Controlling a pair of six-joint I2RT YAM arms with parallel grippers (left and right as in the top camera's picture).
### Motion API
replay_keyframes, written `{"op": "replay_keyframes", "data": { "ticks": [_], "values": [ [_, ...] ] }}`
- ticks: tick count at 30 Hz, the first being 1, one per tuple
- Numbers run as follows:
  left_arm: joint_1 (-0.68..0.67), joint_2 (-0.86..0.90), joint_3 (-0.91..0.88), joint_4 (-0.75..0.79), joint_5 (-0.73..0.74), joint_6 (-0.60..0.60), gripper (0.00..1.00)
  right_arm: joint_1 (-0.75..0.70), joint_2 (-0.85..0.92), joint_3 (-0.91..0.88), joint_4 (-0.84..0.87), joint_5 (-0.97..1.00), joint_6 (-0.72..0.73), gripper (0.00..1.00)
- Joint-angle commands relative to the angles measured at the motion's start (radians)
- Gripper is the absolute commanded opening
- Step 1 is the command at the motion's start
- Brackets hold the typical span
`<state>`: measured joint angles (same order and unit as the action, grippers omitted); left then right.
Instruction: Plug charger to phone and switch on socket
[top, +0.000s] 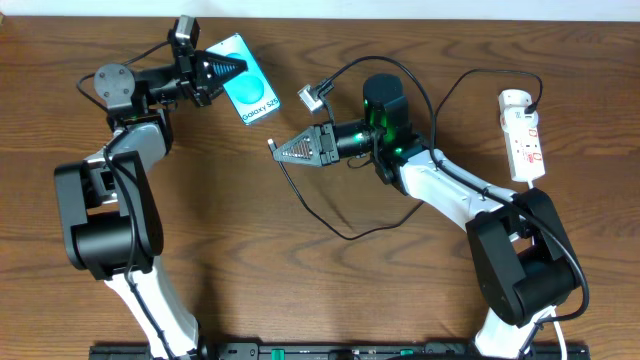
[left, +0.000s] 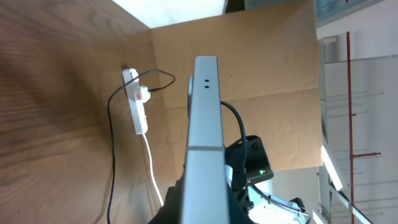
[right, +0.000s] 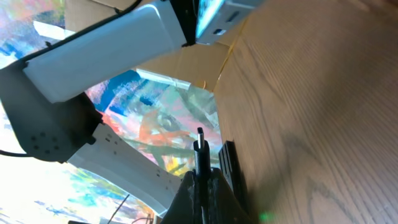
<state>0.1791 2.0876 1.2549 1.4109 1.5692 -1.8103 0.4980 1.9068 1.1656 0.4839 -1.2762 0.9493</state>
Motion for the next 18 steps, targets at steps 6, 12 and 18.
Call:
{"op": "replay_keyframes", "data": {
  "ticks": [6,12,18],
  "values": [
    [-0.028,-0.012,0.013,0.013,0.002,-0.002,0.07,0.007,-0.003,0.002,-0.008,-0.018,-0.049,0.01],
    [-0.027,-0.012,0.013,0.012,0.003,-0.002,0.07,0.003,-0.003,0.002,-0.009,-0.033,-0.057,0.01],
    [-0.028,-0.012,0.013,0.012,0.003,-0.021,0.07,-0.010,-0.003,0.002,-0.009,-0.036,-0.058,0.01]
  ]
}}
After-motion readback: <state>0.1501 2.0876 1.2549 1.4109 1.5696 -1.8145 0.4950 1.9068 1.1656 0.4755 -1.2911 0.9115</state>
